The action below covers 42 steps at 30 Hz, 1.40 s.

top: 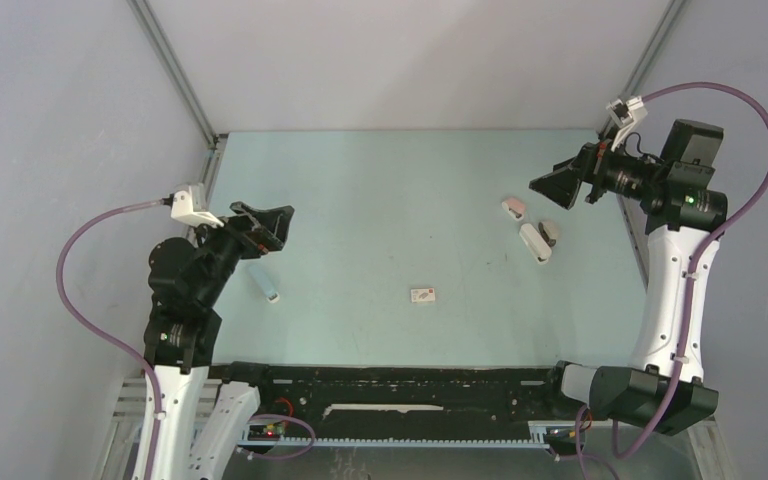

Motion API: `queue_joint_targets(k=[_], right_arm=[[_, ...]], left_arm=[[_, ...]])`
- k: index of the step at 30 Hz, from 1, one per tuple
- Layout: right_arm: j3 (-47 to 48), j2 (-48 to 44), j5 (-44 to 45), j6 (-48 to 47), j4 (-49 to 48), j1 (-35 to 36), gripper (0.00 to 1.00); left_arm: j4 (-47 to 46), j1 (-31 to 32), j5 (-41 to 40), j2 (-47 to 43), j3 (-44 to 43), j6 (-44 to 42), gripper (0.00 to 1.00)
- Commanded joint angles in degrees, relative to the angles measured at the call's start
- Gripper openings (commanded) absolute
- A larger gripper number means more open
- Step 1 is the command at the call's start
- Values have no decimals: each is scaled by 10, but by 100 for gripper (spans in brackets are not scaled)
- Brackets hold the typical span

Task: Unload the staples from the stapler
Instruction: Reset both arms

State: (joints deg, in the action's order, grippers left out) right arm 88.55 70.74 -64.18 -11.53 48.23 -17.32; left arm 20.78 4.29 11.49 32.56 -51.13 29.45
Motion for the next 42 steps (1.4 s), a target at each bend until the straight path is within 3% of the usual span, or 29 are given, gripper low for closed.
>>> queue_joint_targets(k=[1, 15, 20, 26, 35, 42], right_arm=[[4, -15, -7, -12, 3, -6, 100], [-10, -23, 11, -8, -8, -40, 100], [-30, -21, -52, -8, -19, -88, 100], [-67, -21, -89, 78, -86, -121, 100], [-91, -42, -23, 114, -109, -118, 100], [-110, -62, 21, 94, -91, -53, 100]], left_arm=[[2, -9, 14, -4, -5, -17, 100], [3, -34, 33, -2, 8, -10, 100], [3, -40, 37, -2, 14, -10, 100], [-1, -41, 49, -3, 18, -2, 100], [-9, -68, 62, -2, 26, 6, 100], [1, -72, 53, -1, 29, -4, 100]])
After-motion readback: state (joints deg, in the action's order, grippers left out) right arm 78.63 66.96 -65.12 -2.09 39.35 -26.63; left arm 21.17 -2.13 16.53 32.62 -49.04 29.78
